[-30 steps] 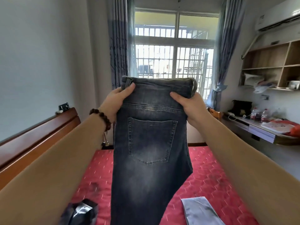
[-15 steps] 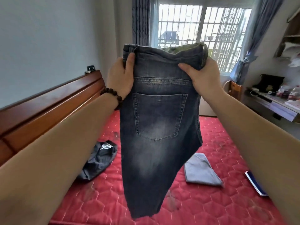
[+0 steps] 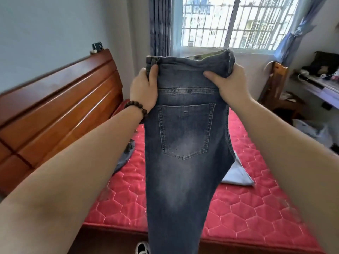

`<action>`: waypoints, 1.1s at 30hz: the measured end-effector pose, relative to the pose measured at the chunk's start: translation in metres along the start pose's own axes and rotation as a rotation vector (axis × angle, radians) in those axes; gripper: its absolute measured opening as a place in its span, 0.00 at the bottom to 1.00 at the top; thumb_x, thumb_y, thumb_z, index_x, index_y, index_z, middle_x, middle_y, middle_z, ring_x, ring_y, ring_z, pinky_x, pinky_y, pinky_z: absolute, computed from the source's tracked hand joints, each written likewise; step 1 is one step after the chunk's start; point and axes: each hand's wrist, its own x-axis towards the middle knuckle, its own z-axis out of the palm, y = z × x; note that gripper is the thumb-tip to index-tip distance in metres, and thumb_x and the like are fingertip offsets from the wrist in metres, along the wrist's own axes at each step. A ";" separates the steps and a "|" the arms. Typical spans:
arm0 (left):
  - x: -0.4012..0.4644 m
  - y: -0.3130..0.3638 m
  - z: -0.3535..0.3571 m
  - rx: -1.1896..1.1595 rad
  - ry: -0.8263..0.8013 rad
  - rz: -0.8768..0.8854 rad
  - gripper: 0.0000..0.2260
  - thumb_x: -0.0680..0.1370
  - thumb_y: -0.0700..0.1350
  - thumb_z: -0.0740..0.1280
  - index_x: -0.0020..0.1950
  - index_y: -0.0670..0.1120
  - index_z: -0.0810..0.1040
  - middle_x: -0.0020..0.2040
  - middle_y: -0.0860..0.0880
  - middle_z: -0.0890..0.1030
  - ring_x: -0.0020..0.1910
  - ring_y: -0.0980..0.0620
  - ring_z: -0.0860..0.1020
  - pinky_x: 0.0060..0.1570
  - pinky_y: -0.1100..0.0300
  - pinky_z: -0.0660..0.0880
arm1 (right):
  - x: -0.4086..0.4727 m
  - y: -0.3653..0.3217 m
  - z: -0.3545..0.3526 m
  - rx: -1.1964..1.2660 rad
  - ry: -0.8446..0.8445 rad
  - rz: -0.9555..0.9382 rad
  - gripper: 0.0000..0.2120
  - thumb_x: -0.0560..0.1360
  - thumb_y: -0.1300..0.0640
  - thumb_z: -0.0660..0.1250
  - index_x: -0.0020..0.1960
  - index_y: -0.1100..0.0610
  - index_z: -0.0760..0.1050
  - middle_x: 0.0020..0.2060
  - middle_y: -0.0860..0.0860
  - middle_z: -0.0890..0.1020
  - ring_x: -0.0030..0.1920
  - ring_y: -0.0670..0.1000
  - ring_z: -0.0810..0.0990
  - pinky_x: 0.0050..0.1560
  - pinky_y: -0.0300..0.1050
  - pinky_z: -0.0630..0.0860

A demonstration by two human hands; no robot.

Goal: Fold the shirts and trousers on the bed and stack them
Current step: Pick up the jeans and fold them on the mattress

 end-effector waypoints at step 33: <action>0.097 -0.518 0.422 -0.119 -0.564 -0.672 0.13 0.79 0.48 0.66 0.54 0.38 0.76 0.52 0.42 0.82 0.52 0.44 0.79 0.56 0.49 0.74 | 0.128 0.602 0.270 -0.173 -0.152 0.573 0.07 0.69 0.52 0.76 0.42 0.47 0.78 0.38 0.39 0.82 0.38 0.35 0.78 0.38 0.26 0.70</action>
